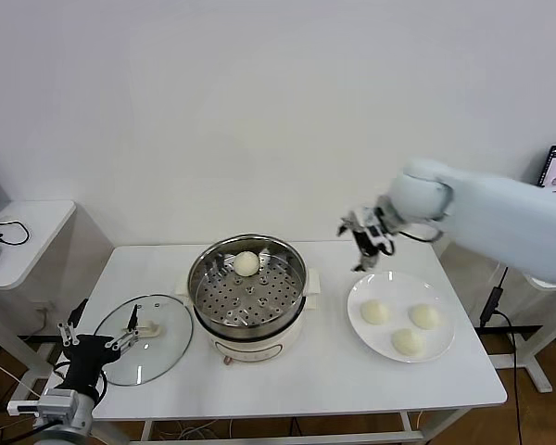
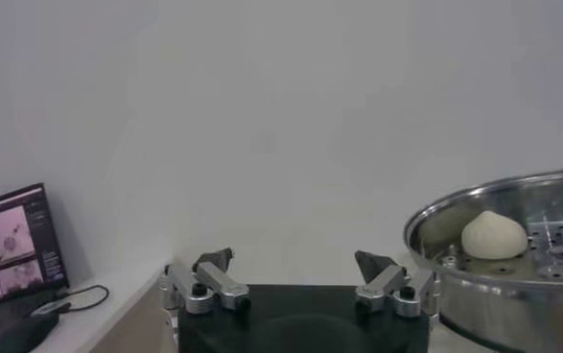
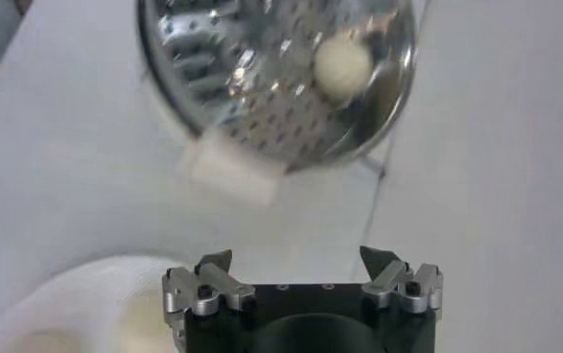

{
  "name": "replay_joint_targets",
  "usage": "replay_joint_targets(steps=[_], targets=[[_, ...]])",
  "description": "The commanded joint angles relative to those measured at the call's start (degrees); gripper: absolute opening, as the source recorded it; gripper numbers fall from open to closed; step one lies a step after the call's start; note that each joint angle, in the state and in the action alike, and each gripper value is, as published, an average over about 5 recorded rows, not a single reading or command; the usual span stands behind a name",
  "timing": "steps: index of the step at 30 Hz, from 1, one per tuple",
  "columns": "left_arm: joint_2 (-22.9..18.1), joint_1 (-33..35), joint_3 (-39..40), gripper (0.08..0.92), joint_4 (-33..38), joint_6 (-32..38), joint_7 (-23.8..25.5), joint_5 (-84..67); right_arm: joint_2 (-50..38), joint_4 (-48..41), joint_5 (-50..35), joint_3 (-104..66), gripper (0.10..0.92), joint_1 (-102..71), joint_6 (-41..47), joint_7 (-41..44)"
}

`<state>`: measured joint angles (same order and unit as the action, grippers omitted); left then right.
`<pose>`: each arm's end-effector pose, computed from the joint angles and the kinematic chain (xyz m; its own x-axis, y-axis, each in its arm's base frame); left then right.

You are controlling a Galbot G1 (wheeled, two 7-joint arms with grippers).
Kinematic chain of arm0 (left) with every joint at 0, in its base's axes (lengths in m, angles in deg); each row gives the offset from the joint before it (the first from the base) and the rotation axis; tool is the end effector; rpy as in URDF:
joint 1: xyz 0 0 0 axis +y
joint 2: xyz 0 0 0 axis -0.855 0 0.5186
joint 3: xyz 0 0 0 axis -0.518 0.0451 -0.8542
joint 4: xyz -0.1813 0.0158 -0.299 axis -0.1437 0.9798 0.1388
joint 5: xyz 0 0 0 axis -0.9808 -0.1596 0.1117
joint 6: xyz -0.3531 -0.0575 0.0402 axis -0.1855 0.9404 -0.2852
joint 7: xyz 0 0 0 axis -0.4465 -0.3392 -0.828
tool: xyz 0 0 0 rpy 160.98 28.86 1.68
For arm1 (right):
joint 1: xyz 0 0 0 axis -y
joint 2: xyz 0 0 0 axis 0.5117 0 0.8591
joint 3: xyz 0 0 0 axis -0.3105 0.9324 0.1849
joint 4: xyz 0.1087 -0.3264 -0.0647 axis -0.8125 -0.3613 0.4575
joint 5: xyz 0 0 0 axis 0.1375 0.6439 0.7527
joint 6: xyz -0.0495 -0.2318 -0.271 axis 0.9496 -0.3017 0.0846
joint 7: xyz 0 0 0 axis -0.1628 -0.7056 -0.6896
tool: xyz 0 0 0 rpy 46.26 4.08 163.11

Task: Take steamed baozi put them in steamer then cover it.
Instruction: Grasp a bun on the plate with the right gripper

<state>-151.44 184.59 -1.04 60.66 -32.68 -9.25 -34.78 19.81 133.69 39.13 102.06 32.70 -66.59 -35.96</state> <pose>0.1734 0.1141 -0.2414 -0.9937 -0.0931 0.0620 -0.0682 0.9435 0.3242 0.5072 -0.0425 -0.0502 -0.3614 -0.2415 0.9006 -0.8756 -0.2441 -0.4168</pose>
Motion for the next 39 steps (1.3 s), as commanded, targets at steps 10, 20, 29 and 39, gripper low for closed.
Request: replay_joint_targets(steps=[10, 20, 29, 39], targets=[[1.2, 0.1, -0.9, 0.823, -0.6, -0.5, 0.2, -0.2, -10.1, -1.9, 11.1, -16.1, 0.823, -26.3, 2.9, 0.4], [0.8, 1.0, -1.6, 0.823, -0.4, -0.6, 0.2, -0.1, 0.2, -12.9, 16.4, -18.9, 0.823, -31.0, -0.4, 1.5], [0.6, 0.9, -1.7, 0.823, -0.8, -0.6, 0.2, -0.1, 5.8, -19.1, 18.4, -19.6, 0.823, -31.4, -2.1, 2.1], [0.5, 0.5, -1.4, 0.823, -1.7, -0.5, 0.2, 0.0, 8.3, -23.3, 19.6, -20.4, 0.823, -32.8, -2.5, 1.6]])
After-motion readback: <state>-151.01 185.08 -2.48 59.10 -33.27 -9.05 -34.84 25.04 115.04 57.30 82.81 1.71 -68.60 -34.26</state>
